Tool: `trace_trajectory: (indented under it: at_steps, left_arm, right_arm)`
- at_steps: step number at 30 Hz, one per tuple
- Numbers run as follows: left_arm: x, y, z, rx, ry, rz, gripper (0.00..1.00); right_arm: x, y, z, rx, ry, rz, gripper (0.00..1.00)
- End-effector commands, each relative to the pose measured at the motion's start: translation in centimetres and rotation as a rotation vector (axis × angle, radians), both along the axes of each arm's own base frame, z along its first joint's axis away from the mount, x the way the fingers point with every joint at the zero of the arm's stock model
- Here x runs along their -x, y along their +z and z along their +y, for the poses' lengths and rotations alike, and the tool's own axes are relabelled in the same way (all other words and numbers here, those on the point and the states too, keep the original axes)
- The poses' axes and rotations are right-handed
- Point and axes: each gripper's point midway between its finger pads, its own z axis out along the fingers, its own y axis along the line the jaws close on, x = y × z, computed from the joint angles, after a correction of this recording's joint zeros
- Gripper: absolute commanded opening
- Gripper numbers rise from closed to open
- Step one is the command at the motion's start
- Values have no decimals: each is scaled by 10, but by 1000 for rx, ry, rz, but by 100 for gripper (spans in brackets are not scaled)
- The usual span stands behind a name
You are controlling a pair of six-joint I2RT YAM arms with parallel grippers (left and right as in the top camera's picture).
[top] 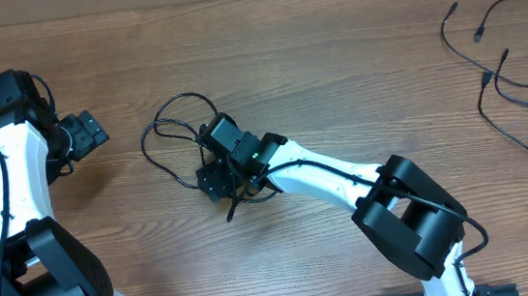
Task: Untangle cables
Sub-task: 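Grasp the cable near the left gripper with the right gripper and lift it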
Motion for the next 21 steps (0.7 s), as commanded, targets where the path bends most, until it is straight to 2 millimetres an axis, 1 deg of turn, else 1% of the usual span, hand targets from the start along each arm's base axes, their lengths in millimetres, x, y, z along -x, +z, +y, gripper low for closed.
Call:
trace_trajectory:
  at_steps: [1, 4, 7, 8, 10, 13, 16, 17, 18, 19, 21]
  left_arm:
    - [1, -4, 2, -2, 13, 13, 99]
    - [1, -4, 2, -2, 13, 13, 100]
    - [1, -4, 2, -1, 13, 13, 100]
    - [1, -4, 2, -1, 13, 13, 99]
    - [1, -4, 2, -1, 13, 13, 100]
    - [1, -4, 2, -2, 13, 13, 100]
    - [1, -4, 2, -1, 13, 13, 99]
    - [1, -4, 2, -2, 13, 13, 99]
    - [1, -4, 2, -1, 13, 13, 99]
    - [1, -4, 2, -1, 13, 13, 100]
    - [2, -4, 1, -1, 13, 13, 99]
  right_arm:
    - [-1, -13, 2, 12, 2, 0, 70]
    - [-4, -13, 4, 6, -3, -14, 70]
    - [-13, -11, 5, 7, -21, -55, 70]
    - [-19, -8, 6, 2, -34, -86, 67]
    - [-25, -6, 6, 1, -48, -115, 56]
    - [-30, -3, 8, -6, -56, -135, 43]
    - [-28, -5, 6, 4, -55, -128, 22]
    - [-27, -6, 4, 11, -55, -122, 11]
    - [-26, -7, 3, 18, -55, -116, 6]
    - [-25, -9, 1, 27, -56, -113, 4]
    - [-23, -11, -3, 49, -60, -106, 4]
